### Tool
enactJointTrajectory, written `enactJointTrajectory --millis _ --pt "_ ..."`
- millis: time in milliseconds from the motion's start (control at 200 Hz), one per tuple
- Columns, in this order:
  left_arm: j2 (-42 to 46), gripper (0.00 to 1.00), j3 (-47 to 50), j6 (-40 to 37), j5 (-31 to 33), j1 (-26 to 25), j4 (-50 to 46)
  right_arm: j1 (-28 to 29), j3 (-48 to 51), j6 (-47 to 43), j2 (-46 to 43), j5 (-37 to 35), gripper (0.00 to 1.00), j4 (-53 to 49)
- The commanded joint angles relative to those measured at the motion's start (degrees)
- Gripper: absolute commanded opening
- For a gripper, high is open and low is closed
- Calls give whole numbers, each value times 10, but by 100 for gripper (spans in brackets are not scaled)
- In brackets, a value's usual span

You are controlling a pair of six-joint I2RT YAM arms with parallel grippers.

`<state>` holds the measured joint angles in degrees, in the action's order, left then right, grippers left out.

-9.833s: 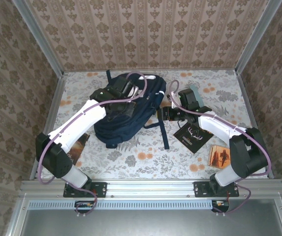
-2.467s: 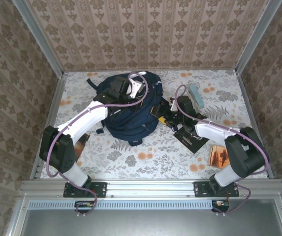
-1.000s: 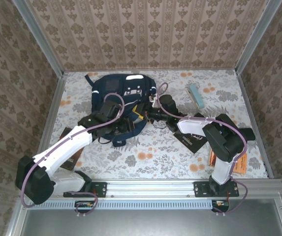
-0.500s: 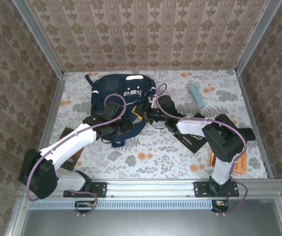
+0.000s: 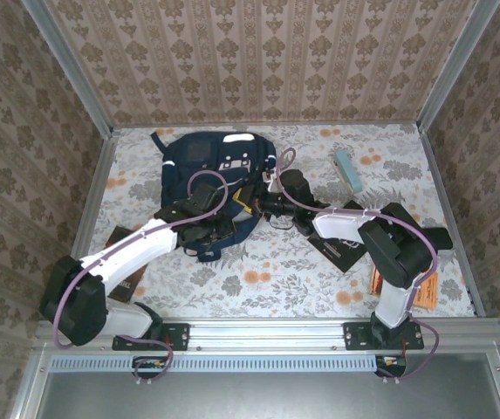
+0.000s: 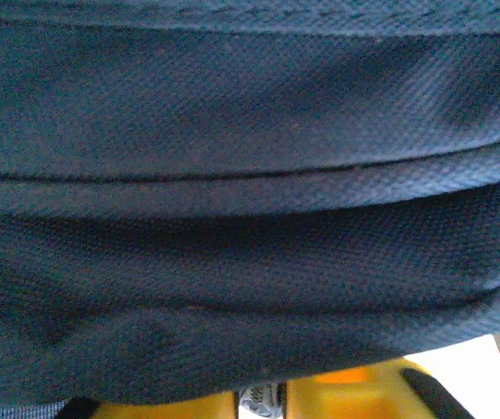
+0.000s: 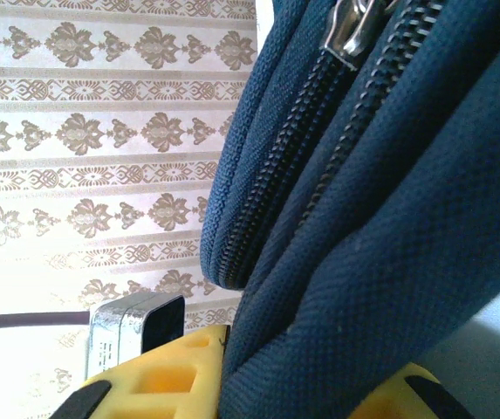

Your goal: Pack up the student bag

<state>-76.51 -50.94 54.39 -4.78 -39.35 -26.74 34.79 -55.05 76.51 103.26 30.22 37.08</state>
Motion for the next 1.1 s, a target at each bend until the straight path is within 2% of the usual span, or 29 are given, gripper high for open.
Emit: enactJointTrajectory --millis 0,175,305,485,715,950,1095 --pt "0 12 0 -4 11 -3 -2 5 -19 -12 -1 -8 20 27" --pt "16 3 -4 -18 17 -2 -21 3 -20 -45 -16 -33 17 -28" --pt "27 0 -1 -36 14 -2 -25 -1 -20 -66 -27 -56 13 -67" --pt "34 0 -3 -56 18 6 -44 -11 -12 -73 -32 -78 9 -85" --pt "61 0 6 -87 26 44 -76 -41 17 -85 -51 -120 0 -107" --pt "67 0 16 -135 16 94 -94 -88 36 -103 -57 -118 0 -108" --pt "62 0 10 -180 -13 110 -65 -119 38 -131 -64 -102 1 -130"
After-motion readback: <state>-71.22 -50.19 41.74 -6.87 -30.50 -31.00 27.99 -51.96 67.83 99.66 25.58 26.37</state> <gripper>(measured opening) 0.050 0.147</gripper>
